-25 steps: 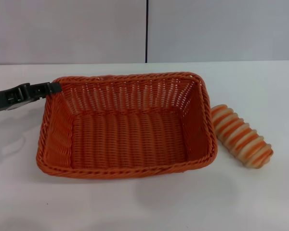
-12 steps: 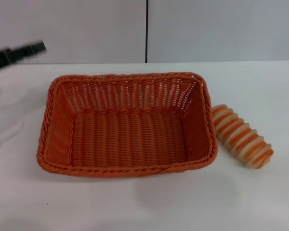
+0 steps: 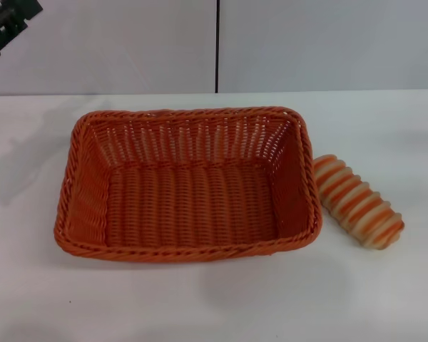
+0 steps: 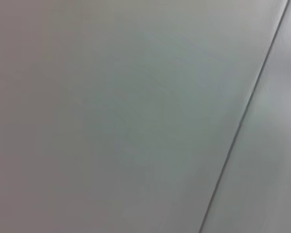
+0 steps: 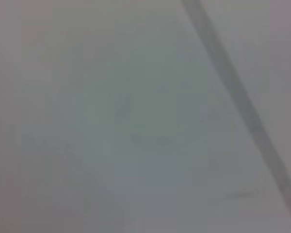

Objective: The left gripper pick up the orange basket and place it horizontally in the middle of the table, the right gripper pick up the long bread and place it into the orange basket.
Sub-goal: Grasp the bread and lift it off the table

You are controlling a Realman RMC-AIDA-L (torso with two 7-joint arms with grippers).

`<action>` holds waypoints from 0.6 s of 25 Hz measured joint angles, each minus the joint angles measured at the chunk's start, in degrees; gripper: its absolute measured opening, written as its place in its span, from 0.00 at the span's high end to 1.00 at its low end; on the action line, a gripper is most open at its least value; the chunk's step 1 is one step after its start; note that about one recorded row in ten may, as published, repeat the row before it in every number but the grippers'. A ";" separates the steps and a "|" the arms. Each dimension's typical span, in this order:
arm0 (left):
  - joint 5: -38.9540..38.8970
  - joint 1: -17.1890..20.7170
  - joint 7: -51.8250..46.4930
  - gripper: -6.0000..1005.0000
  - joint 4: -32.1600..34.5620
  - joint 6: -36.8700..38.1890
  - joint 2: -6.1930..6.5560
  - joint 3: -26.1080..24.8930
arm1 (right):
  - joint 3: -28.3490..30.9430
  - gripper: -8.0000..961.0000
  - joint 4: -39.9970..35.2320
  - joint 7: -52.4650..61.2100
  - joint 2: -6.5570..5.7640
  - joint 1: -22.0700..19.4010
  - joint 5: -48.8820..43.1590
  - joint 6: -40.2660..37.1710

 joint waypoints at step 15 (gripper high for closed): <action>-5.89 -0.96 11.55 0.28 -11.21 0.77 -0.14 0.21 | -14.56 0.16 -13.75 26.43 -3.03 18.92 -42.47 -21.31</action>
